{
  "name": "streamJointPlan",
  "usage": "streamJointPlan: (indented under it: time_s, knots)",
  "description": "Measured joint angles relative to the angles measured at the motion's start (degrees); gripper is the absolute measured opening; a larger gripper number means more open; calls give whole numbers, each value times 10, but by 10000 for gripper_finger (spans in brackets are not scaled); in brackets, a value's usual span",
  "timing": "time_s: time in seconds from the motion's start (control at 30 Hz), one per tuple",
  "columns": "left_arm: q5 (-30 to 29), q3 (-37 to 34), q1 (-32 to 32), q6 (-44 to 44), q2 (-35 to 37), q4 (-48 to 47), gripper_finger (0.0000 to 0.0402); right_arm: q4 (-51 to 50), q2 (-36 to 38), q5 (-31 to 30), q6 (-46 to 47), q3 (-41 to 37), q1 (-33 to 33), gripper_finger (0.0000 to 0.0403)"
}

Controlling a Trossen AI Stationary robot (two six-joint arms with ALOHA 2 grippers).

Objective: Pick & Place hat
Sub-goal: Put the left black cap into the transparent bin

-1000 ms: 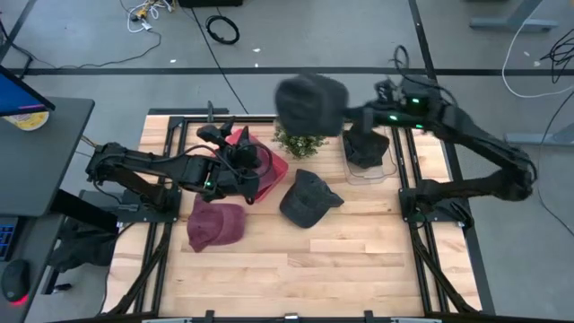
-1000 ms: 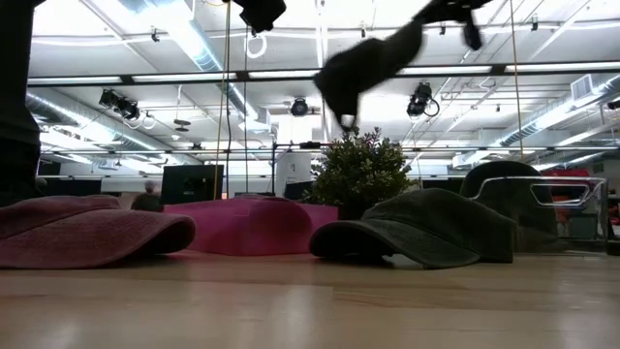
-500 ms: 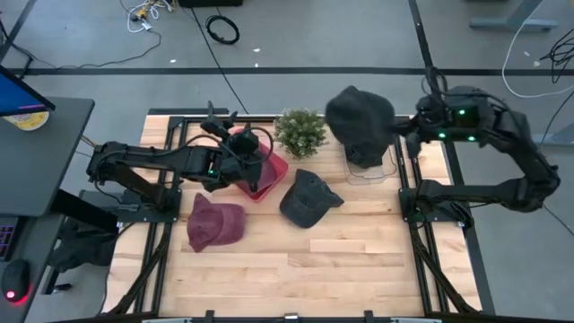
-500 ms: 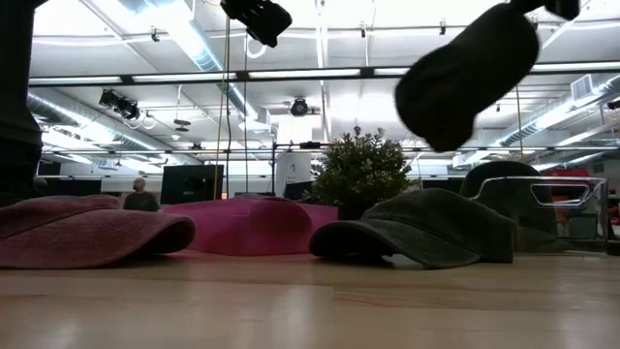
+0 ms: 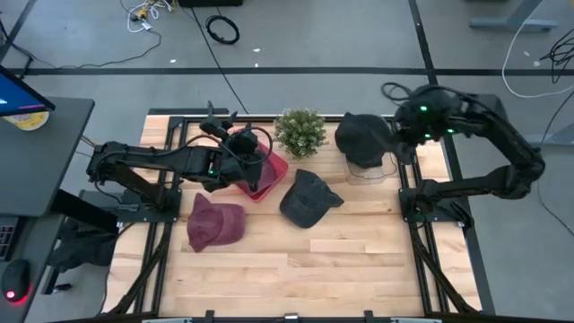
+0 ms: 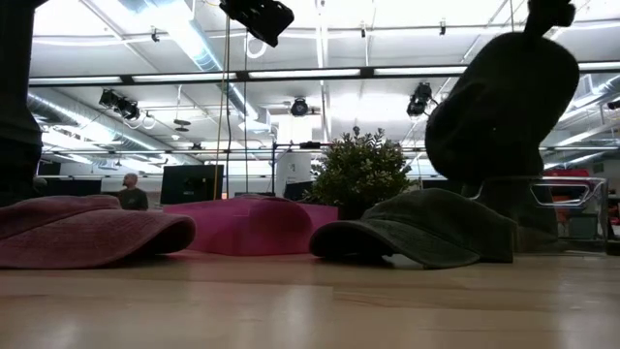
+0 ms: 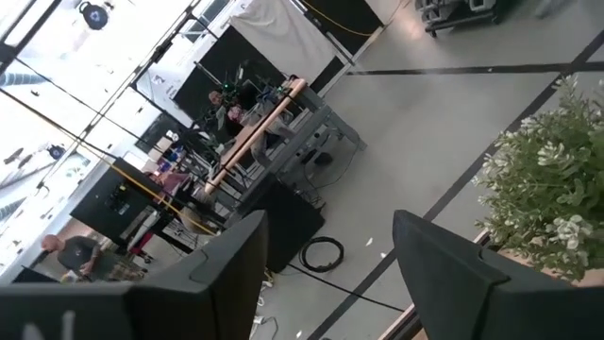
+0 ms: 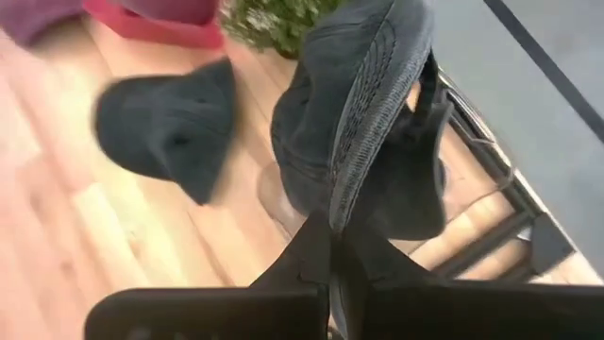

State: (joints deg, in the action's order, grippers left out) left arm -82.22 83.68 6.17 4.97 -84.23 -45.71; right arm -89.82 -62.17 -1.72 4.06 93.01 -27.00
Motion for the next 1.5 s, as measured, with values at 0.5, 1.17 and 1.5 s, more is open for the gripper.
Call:
streamJointPlan:
  time_s: [0.5, 1.17, 1.5]
  knots:
    - [0, 0, 0, 9, 0, 0, 231, -1, -90, -18, 99, 0, -2, 0]
    - [26, 0, 0, 9, 0, -4, 231, -2, -56, 9, 165, 0, -3, 0]
    - [26, 0, 0, 4, 0, -4, 231, -2, 38, 24, 120, -16, -3, 0]
